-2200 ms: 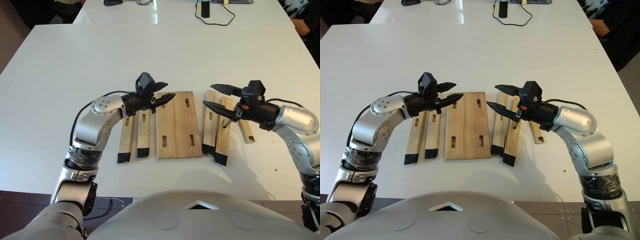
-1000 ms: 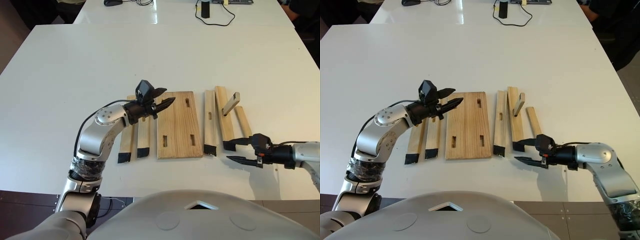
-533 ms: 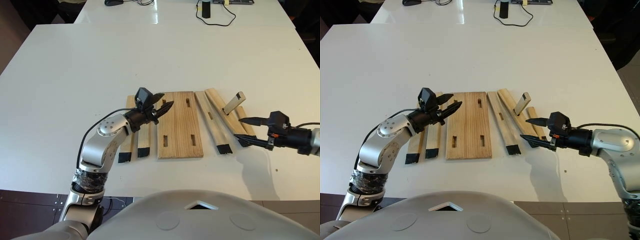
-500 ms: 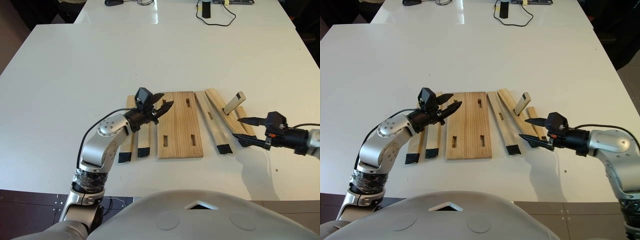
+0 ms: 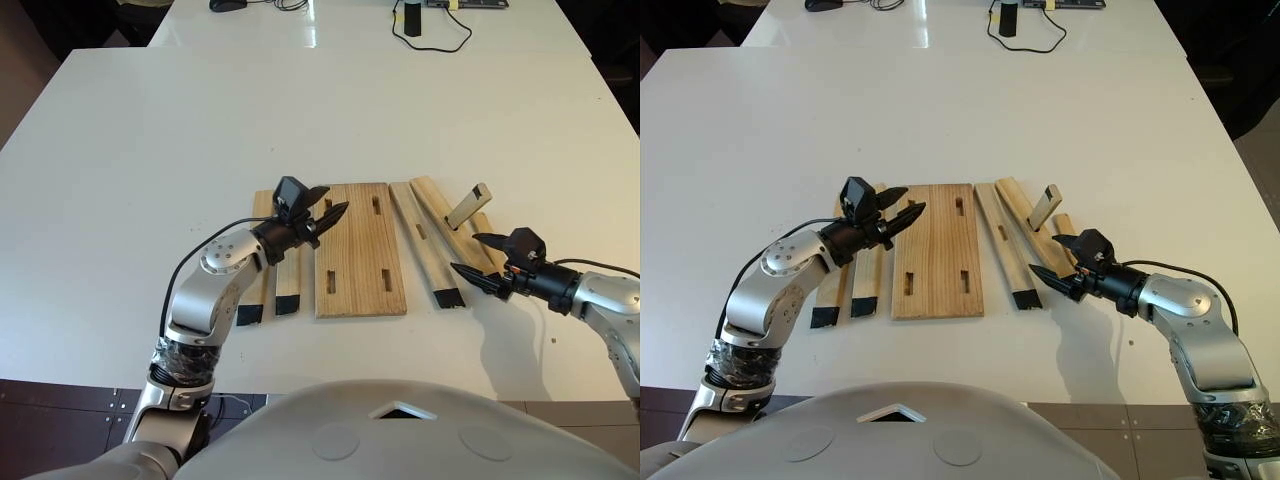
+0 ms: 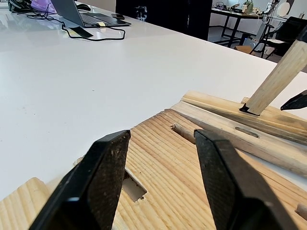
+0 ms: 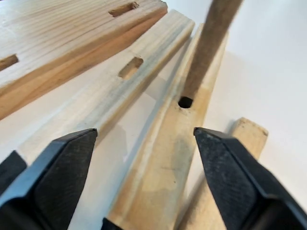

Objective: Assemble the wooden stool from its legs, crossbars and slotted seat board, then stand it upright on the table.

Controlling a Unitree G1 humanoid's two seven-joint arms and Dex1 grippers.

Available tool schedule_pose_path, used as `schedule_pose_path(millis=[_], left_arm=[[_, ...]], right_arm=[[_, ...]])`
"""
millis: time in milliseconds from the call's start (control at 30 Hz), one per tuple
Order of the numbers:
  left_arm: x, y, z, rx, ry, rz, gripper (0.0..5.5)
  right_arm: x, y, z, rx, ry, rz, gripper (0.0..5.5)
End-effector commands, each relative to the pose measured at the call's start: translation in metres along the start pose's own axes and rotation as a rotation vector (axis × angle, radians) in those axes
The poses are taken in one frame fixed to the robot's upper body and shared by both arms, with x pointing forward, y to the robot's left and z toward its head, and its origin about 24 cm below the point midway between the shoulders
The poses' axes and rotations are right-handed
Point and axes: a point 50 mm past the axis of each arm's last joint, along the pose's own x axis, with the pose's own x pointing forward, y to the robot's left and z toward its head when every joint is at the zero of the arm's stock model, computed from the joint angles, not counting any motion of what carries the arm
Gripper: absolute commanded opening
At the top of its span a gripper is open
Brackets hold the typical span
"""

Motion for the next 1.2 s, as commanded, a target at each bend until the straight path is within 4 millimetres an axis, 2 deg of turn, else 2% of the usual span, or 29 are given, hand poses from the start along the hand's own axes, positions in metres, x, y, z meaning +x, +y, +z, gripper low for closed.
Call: schedule_pose_path(millis=[33, 267, 533, 700, 900, 1000, 1100, 1200], left_arm=[[0.001, 0.000, -0.003, 0.004, 0.010, 0.010, 2.47], [0.004, 0.002, -0.002, 0.010, 0.010, 0.007, 2.47], [0.003, 0.002, -0.005, 0.011, 0.022, 0.008, 2.47], [0.002, 0.002, -0.006, 0.012, 0.027, 0.011, 2.47], [0.001, 0.005, -0.005, 0.011, 0.020, 0.022, 2.47], [0.003, 0.007, 0.001, 0.001, 0.013, 0.028, 2.47], [0.007, 0.009, 0.017, -0.094, -0.050, 0.017, 2.47], [0.006, 0.001, 0.041, -0.265, -0.187, -0.162, 2.93]], right_arm=[[0.002, -0.007, -0.002, 0.019, 0.007, -0.049, 3.68], [0.007, -0.002, -0.014, 0.040, 0.044, -0.014, 3.68], [0.009, 0.000, -0.019, 0.061, 0.059, -0.032, 2.60], [0.011, -0.001, -0.016, 0.106, 0.025, -0.072, 2.05], [0.014, -0.012, 0.002, 0.162, -0.103, -0.165, 2.05], [0.014, -0.014, 0.023, 0.194, -0.246, -0.181, 2.05], [0.008, -0.006, 0.054, 0.226, -0.448, -0.061, 2.05], [-0.001, 0.007, 0.080, 0.254, -0.580, 0.131, 2.05]])
